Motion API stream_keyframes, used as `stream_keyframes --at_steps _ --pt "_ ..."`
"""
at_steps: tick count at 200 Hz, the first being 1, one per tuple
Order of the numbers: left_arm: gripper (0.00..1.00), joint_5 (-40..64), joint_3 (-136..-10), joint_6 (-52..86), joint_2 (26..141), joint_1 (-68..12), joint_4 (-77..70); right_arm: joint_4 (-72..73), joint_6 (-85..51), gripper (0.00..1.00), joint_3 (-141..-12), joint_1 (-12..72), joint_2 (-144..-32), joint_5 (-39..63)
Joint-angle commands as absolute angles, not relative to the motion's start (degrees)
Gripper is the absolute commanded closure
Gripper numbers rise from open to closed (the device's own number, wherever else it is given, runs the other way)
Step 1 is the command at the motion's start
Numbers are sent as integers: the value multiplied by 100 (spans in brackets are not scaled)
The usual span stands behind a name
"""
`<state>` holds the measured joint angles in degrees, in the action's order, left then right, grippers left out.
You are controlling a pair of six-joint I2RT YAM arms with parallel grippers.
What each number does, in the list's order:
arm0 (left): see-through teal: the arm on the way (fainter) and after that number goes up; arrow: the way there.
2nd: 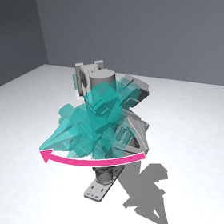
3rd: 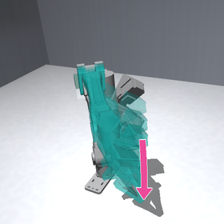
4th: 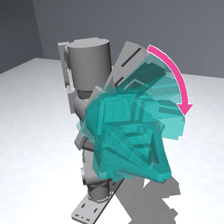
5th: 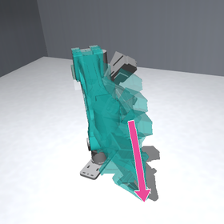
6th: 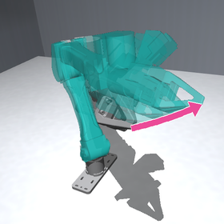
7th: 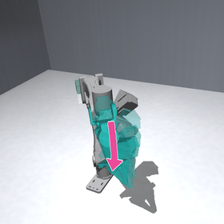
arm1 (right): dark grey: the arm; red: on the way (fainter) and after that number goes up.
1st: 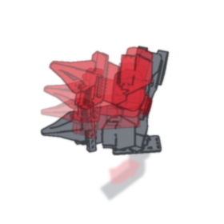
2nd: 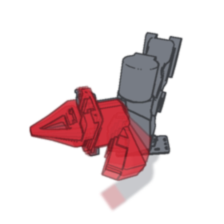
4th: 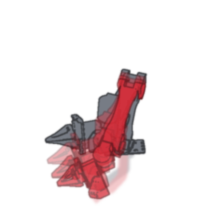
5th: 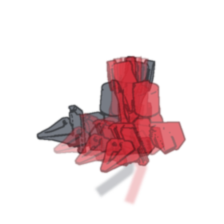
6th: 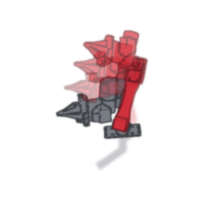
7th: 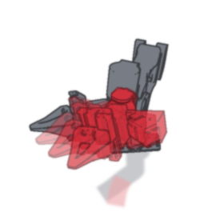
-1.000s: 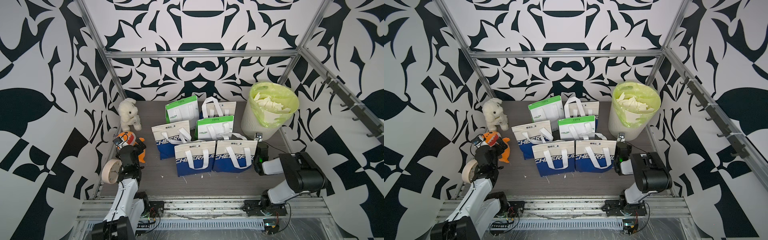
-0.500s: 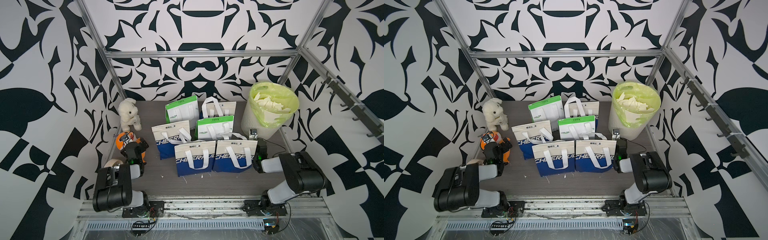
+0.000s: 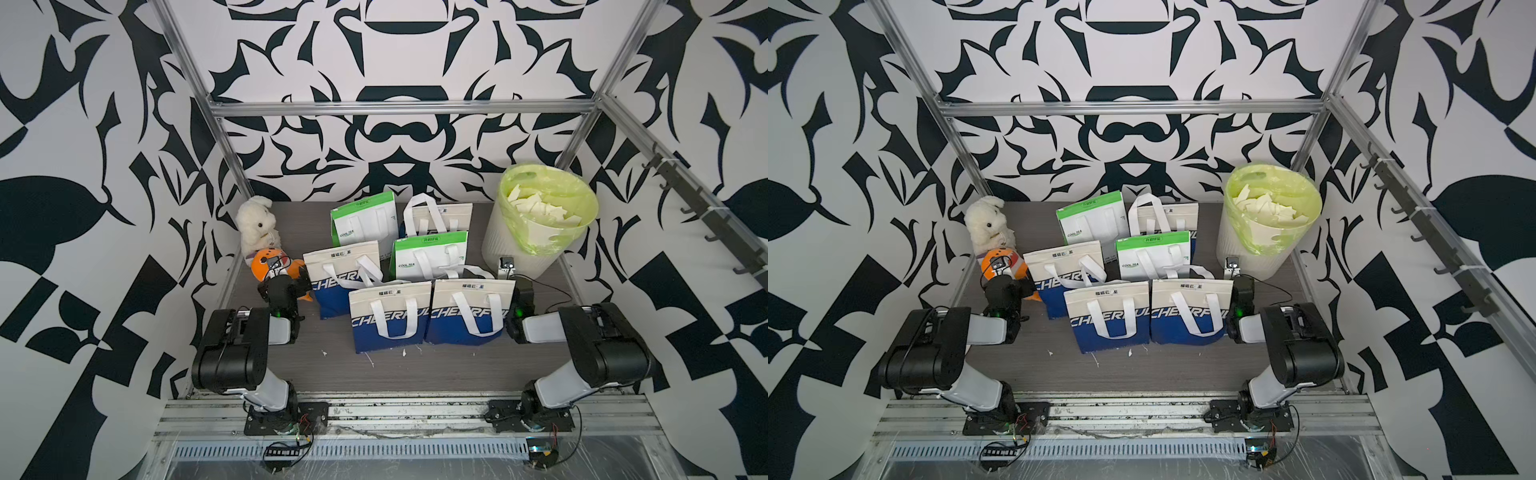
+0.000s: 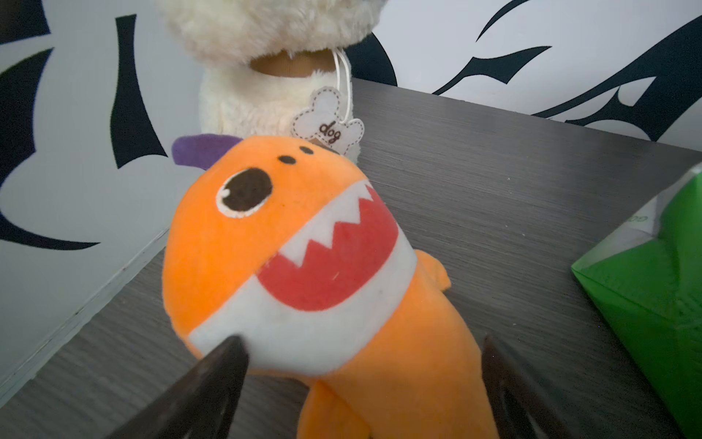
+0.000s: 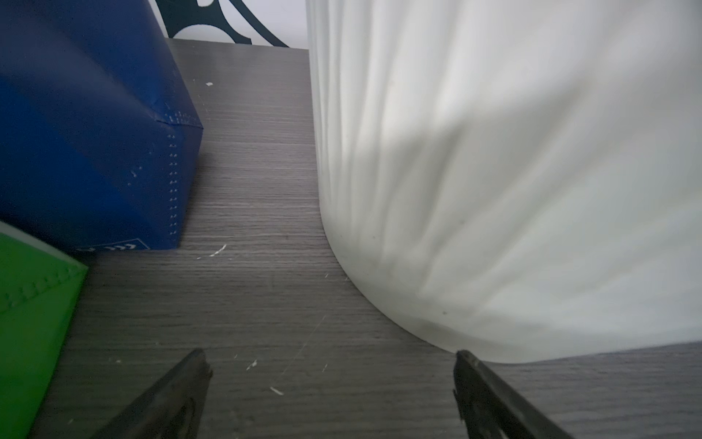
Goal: Shred takeout receipts and throw away
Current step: Reset both arms
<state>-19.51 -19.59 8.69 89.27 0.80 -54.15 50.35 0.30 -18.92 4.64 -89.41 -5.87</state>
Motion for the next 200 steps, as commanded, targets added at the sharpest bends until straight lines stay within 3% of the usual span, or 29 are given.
stream_keyframes --at_steps 1,84,106,119,134,164,178,200 --pt "1 -2003 -2022 791 8894 102 -5427 5182 88 0 -2039 495 -8900 -668" --pt "1 -2308 -1997 628 8906 -103 -5513 5331 113 0 -1934 622 -8855 -953" --pt "1 -2523 -1912 466 8964 -285 -5805 5974 556 0 -1546 695 -8795 -157" --pt "1 -2529 -1909 466 8965 -290 -5789 6354 325 0 -1389 695 -8855 -711" --pt "1 -2538 -1913 466 8967 -290 -5788 5969 -392 0 -1617 675 -8857 -2508" --pt "1 -2548 -1916 457 8965 -303 -5784 5620 439 0 -1775 796 -8857 -750" --pt "1 -2549 -1913 457 8965 -300 -5792 5869 300 0 -1659 798 -8864 -1034" --pt "1 -2549 -1913 457 8965 -299 -5789 5769 -352 0 -1740 730 -8869 -2522"
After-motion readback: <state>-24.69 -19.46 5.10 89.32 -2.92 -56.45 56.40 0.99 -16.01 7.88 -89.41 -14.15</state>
